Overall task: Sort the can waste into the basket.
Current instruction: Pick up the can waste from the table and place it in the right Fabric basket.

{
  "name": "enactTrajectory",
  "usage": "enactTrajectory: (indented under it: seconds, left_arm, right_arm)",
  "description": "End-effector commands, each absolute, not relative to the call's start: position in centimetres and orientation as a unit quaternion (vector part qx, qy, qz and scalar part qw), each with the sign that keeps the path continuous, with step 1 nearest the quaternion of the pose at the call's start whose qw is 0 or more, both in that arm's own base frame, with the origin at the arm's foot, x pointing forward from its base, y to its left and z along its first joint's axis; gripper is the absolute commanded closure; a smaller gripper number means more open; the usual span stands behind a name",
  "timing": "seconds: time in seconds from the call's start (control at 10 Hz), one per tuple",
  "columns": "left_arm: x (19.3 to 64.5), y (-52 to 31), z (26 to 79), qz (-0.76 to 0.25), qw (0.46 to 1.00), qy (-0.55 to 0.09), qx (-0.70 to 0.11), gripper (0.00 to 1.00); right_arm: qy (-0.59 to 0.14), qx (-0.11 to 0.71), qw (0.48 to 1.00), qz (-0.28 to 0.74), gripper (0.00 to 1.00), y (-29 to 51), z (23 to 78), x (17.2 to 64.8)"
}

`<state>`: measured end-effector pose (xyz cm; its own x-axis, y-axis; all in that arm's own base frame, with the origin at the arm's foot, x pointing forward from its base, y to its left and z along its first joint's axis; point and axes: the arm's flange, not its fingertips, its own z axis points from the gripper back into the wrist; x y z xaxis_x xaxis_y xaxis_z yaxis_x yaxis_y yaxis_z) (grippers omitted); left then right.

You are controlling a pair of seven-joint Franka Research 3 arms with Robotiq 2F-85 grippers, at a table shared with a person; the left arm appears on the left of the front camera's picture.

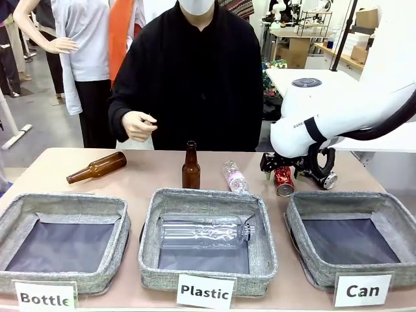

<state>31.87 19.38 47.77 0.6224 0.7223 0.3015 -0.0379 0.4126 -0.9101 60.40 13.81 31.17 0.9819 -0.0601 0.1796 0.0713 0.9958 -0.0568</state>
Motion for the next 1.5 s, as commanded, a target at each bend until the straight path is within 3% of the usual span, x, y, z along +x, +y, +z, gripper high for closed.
enactTrajectory:
  seconds: [0.0, 0.1, 0.2, 0.3, 0.4, 0.5, 0.6, 1.4]
  left_arm:
    - [31.8, 19.5, 47.6, 0.241, 0.763, -0.358, -0.48, 0.0]
    - [31.8, 19.5, 47.6, 0.241, 0.763, -0.358, -0.48, 0.0]
    - [31.8, 19.5, 47.6, 0.241, 0.763, -0.358, -0.48, 0.0]
    - [31.8, 19.5, 47.6, 0.241, 0.763, -0.358, -0.48, 0.0]
    - [31.8, 19.5, 47.6, 0.241, 0.763, -0.358, -0.48, 0.0]
    - [31.8, 19.5, 47.6, 0.241, 0.763, -0.358, -0.48, 0.0]
    - [31.8, 19.5, 47.6, 0.241, 0.763, -0.358, -0.48, 0.0]
    - [31.8, 19.5, 47.6, 0.241, 0.763, -0.358, -0.48, 0.0]
  right_arm:
    - [-0.103, -0.044, 0.993, -0.041, 0.0, 14.3, 30.9, 60.6]
    - [-0.1, -0.039, 0.993, -0.045, 0.0, 14.3, 30.9, 60.6]
    - [-0.094, -0.04, 0.994, -0.048, 0.56, 14.3, 30.9, 60.7]
    - [-0.089, -0.04, 0.994, -0.048, 0.56, 14.2, 30.8, 60.7]
    - [-0.084, -0.041, 0.995, -0.044, 1.0, 14.1, 30.7, 60.6]
    - [-0.081, -0.041, 0.995, -0.044, 0.61, 14.0, 30.7, 60.6]
    - [-0.079, -0.04, 0.995, -0.045, 1.0, 14.0, 30.7, 60.6]
    - [-0.076, -0.024, 0.996, -0.043, 1.0, 13.2, 31.8, 60.1]
